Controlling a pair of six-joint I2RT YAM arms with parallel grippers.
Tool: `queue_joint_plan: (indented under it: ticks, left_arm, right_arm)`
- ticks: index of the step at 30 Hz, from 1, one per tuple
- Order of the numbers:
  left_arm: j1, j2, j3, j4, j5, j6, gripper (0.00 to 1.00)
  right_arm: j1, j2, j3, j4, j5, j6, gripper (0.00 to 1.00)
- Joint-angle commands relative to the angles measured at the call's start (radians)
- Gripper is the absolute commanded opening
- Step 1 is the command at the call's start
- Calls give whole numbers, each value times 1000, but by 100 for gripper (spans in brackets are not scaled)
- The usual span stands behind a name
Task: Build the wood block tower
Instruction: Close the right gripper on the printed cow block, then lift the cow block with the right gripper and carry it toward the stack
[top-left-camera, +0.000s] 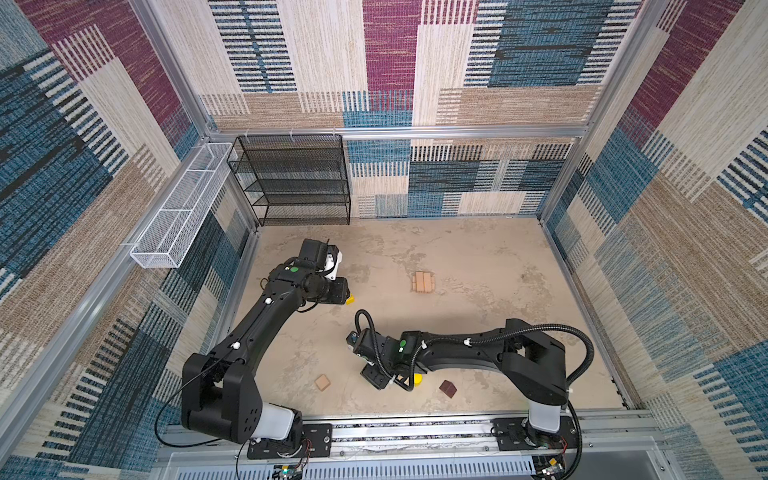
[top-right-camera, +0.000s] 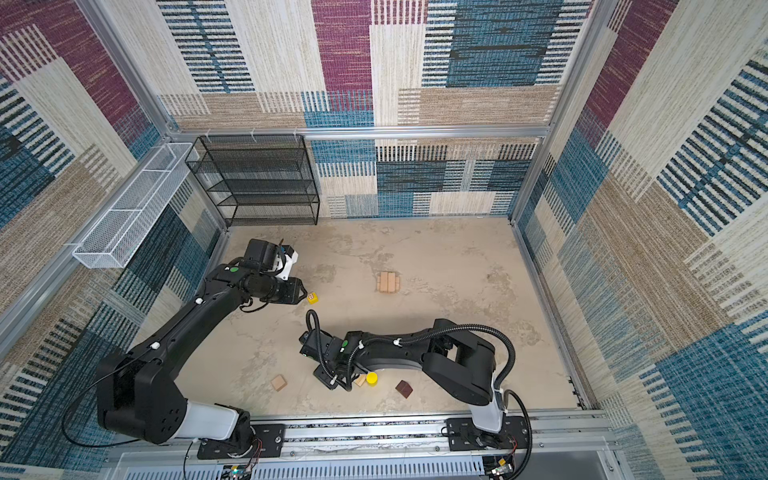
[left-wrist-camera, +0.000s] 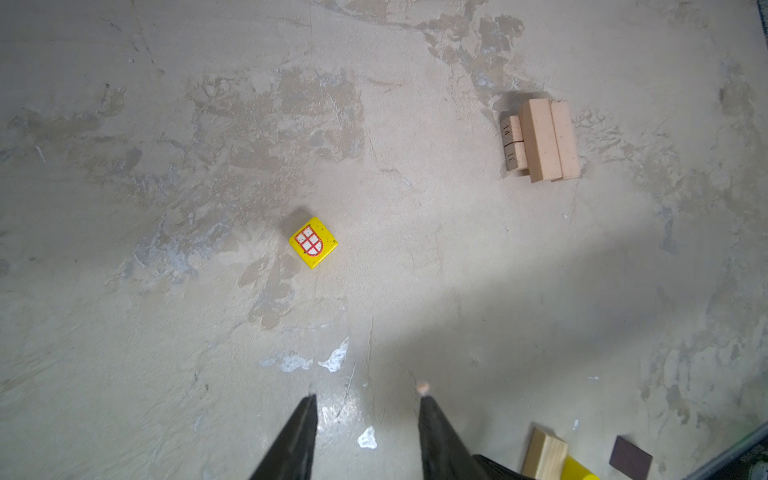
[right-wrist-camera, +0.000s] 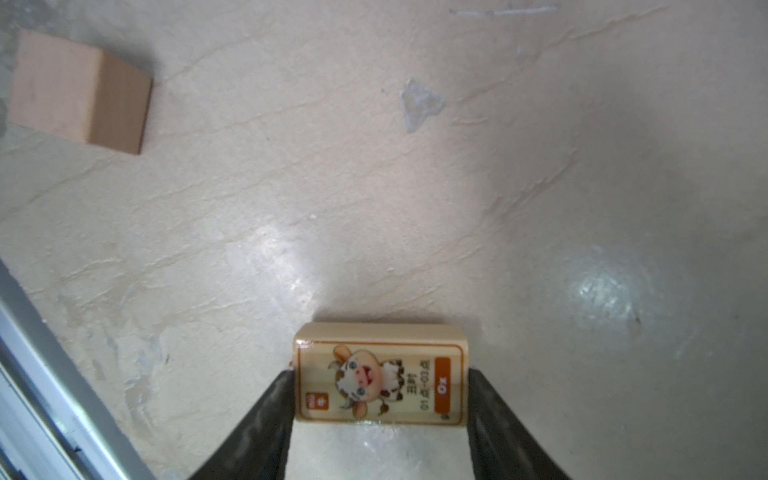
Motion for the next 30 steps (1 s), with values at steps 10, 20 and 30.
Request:
queue_joint_plan:
  ticks: [10, 20, 30]
  left_arm:
    - [1, -14, -2, -17, -14, -11, 45]
    - [0, -13, -2, -18, -12, -12, 45]
    - [0, -15, 0, -18, -21, -9, 45]
  right_arm:
    - [1, -67, -31, 15, 91, 62, 21]
    - [-12, -115, -57, 27, 144, 94, 0]
    - [-62, -172, -92, 31, 168, 135, 0]
